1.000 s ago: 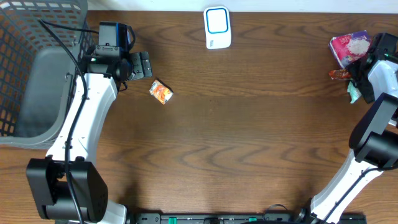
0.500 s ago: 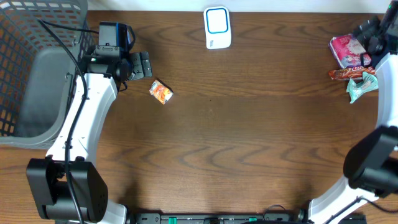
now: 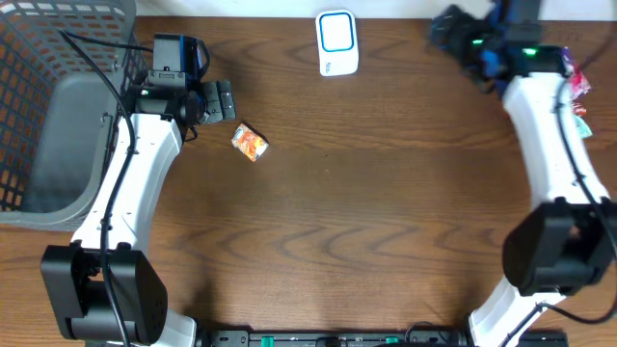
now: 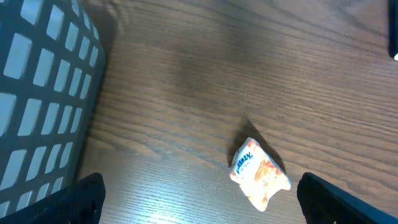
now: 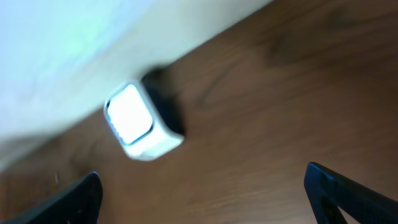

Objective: Scan the item barcode
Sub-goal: 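Move the right gripper back toward the orange snack pack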

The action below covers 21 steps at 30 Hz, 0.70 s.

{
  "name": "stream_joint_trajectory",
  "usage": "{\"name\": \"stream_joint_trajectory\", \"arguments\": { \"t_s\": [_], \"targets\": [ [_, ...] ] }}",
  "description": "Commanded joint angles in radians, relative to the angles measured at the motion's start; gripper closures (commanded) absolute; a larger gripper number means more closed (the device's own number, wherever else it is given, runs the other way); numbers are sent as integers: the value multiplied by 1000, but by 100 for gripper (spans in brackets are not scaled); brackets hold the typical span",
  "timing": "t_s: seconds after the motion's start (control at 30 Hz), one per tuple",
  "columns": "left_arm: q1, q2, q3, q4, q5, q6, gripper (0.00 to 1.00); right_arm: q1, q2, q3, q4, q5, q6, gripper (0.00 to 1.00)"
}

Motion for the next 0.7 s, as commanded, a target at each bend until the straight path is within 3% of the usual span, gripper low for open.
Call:
{"name": "stream_joint_trajectory", "arguments": {
  "t_s": [0.0, 0.33, 0.47, 0.67],
  "targets": [
    [5, 7, -3, -2, -9, 9, 2, 103, 70, 3, 18, -35, -116, 1],
    [5, 7, -3, -2, -10, 9, 2, 303, 218, 3, 151, -365, -316, 2],
    [5, 7, -3, -2, -9, 9, 2, 363, 256, 3, 197, -394, -315, 19],
    [5, 7, -3, -2, -9, 9, 2, 440, 318, 3, 250, -397, -299, 21]
  ]
}}
